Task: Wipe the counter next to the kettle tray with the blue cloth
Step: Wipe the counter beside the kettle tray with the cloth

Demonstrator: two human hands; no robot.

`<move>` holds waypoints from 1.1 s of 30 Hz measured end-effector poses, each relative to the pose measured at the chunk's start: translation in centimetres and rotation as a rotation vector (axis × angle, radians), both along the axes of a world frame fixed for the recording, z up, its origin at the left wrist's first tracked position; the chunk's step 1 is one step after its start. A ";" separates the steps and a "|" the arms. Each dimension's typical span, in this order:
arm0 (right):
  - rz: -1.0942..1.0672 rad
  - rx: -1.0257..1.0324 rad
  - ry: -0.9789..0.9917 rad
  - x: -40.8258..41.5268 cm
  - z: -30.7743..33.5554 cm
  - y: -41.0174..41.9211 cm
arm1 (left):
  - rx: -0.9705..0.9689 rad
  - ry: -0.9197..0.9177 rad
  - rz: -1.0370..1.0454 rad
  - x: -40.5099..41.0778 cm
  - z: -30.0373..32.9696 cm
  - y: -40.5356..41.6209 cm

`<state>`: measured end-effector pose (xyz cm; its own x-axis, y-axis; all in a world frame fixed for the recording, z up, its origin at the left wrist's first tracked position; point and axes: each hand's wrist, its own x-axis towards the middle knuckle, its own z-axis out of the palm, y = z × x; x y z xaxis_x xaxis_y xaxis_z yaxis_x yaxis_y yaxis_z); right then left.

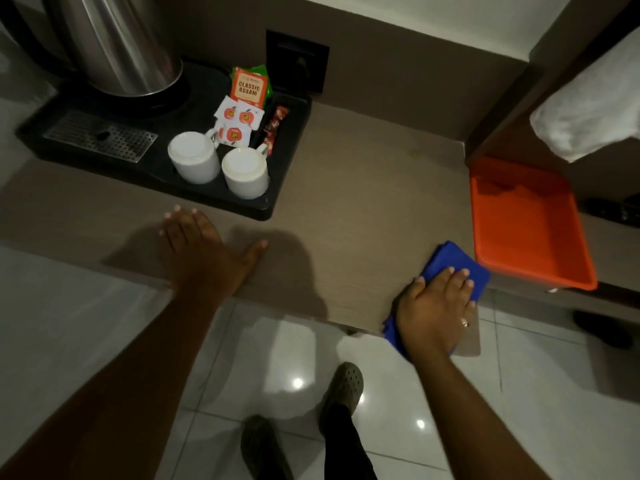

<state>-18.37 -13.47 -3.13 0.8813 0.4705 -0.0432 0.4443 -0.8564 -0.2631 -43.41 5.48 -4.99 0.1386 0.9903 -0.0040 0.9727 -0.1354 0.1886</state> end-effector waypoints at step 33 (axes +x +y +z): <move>0.759 -0.055 -0.025 1.0 0.0 5.7 | -0.026 0.042 -0.005 0.2 0.6 -0.1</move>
